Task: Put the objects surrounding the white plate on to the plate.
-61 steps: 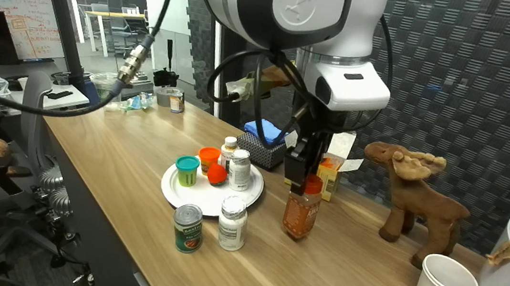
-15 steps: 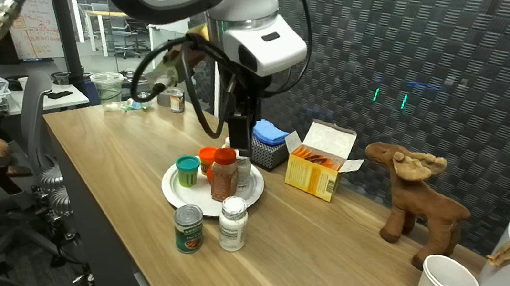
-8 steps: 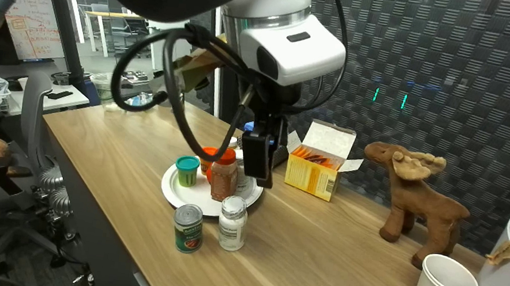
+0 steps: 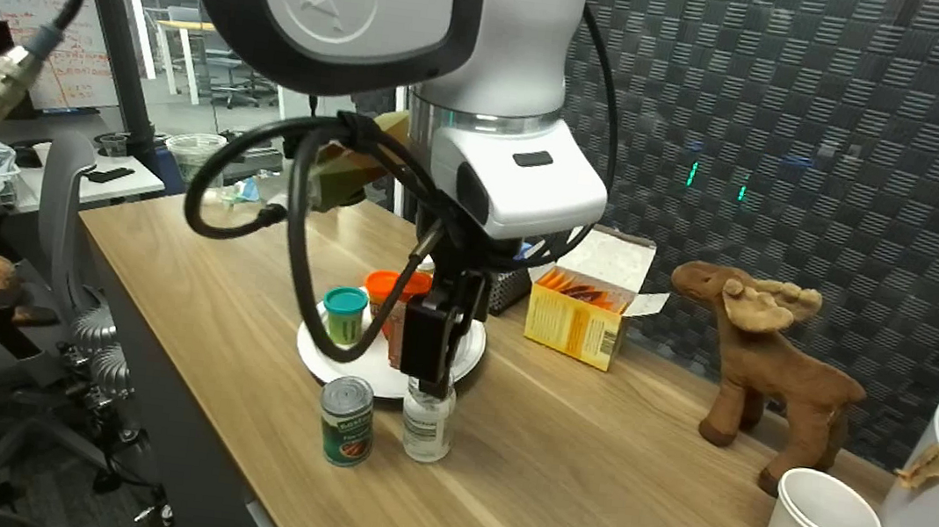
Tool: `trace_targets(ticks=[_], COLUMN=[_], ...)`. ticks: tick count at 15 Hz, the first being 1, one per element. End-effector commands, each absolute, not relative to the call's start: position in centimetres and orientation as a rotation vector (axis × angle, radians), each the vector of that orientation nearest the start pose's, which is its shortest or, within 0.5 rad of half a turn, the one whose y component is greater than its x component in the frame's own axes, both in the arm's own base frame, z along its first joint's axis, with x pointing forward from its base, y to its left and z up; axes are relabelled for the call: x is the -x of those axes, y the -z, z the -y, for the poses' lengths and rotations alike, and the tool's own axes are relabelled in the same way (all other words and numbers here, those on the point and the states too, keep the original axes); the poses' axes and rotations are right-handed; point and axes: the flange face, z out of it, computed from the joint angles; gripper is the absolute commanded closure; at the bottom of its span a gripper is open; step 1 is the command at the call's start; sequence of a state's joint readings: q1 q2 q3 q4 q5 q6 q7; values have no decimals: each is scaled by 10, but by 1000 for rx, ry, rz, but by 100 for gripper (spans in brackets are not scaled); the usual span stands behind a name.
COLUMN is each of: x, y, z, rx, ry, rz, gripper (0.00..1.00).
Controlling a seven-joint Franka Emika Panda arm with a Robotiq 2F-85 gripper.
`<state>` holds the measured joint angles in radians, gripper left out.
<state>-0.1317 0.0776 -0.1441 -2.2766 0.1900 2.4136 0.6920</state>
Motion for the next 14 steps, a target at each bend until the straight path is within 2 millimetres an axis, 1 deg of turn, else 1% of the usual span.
trace_targets(ticks=[1,8,11,12,13,14], x=[-524,-533,-534,-533,-532,-531], y=[-321,-303,-299,-299,-300,-300], z=[140,142,141,140,140,139], rx=[2536,2525,2518,2514,2510,2506], ry=[-33,-103,-139,-147,-153,-158], rz=[-1564,-1595,-1589,-1588,-1586,-1587], gripper=[0,0,0,9,26,34])
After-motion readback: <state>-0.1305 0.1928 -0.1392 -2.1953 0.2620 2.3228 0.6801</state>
